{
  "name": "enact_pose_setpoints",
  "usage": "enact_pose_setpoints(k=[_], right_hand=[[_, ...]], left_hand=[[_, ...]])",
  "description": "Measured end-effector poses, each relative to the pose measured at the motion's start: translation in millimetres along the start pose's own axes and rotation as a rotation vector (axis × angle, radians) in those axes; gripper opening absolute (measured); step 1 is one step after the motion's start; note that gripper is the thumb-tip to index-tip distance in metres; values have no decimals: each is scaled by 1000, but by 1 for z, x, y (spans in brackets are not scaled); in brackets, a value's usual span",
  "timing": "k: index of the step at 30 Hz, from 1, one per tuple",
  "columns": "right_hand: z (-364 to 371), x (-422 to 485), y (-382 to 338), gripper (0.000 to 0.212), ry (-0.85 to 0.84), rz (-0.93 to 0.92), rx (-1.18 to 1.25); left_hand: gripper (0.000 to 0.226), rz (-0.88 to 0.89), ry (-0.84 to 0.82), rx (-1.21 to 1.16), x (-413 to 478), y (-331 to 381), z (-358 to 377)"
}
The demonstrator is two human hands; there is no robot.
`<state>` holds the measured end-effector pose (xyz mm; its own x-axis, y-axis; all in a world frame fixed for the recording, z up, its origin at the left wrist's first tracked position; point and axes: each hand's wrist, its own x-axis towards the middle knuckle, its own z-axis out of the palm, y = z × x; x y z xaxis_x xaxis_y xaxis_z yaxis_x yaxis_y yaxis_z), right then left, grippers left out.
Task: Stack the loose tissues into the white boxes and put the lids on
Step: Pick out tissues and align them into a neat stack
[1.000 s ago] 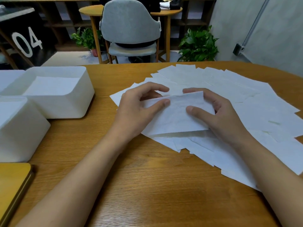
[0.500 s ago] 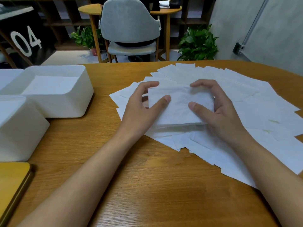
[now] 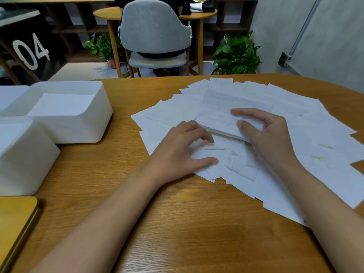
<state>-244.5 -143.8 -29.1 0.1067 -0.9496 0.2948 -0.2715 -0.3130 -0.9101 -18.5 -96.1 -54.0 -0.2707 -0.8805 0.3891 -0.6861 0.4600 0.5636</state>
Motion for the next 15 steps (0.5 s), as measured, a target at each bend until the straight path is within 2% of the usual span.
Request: enact_pose_setpoints(k=[4, 7, 11, 15], right_hand=[[1, 0, 0, 32, -6, 6, -5], [3, 0, 1, 33, -12, 4, -7], [4, -1, -1, 34, -11, 2, -17], [2, 0, -1, 35, -18, -8, -8]], left_hand=[[31, -7, 67, 21, 2, -3, 4], [31, 66, 85, 120, 6, -5, 9], [17, 187, 131, 248, 11, -5, 15], [15, 177, 196, 192, 9, -1, 12]])
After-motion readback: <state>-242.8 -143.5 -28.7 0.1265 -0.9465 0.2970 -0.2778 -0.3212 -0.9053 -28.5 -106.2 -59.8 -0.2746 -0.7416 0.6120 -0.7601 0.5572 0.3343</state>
